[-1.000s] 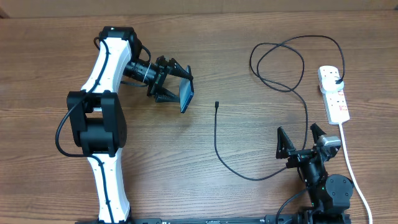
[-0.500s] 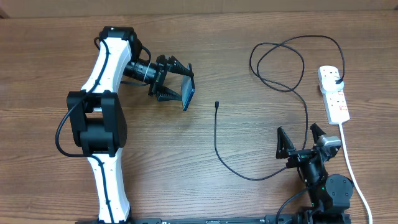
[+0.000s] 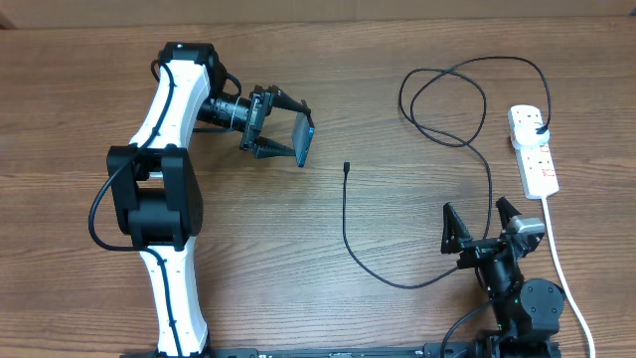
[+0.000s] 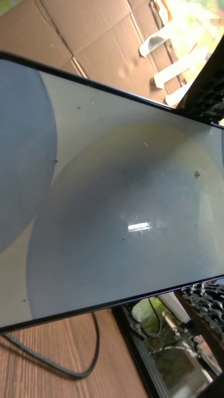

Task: Plug charger to phone and switch on socket
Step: 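Lift the phone with the left gripper and turn it upright toward center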

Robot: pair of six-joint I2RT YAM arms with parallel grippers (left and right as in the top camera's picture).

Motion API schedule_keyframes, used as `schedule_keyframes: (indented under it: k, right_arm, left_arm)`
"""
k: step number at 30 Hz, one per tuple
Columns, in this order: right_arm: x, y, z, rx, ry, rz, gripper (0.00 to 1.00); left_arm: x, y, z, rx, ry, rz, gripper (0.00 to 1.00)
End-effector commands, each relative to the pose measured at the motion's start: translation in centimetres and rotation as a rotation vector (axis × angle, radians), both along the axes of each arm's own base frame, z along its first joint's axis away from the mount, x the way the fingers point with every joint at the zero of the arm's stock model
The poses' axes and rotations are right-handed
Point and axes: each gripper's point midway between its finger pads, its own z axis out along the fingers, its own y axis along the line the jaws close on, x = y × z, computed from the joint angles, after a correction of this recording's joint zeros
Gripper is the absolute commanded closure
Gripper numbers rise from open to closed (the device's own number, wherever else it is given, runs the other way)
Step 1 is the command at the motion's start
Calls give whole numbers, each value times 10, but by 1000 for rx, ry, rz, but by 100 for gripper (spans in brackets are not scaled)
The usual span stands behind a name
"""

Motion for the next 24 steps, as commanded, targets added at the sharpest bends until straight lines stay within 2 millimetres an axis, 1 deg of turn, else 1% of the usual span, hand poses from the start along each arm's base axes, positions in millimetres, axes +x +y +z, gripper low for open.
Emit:
schedule_keyframes:
  k: [1,11,16,20,24]
  right_arm:
    - [0,-1,3,-2,-15,-6,0]
    - [0,-1,3,-2,-15,-6,0]
    - [0,-2,4,-3,-15,-13,0]
    - [0,-1,4,-3,-16,-10,0]
    - [-1,3,5,-1,-19,18,0]
  left_arm:
    - [7,-5,18,-67,21,39,64]
    - [8,-6,20,-51,194,84,61]
    - [11,-7,26,-86,231,105,63]
    - [11,-7,27,-85,243,108,64]
    - [11,-7,27,-84,244,107,64]
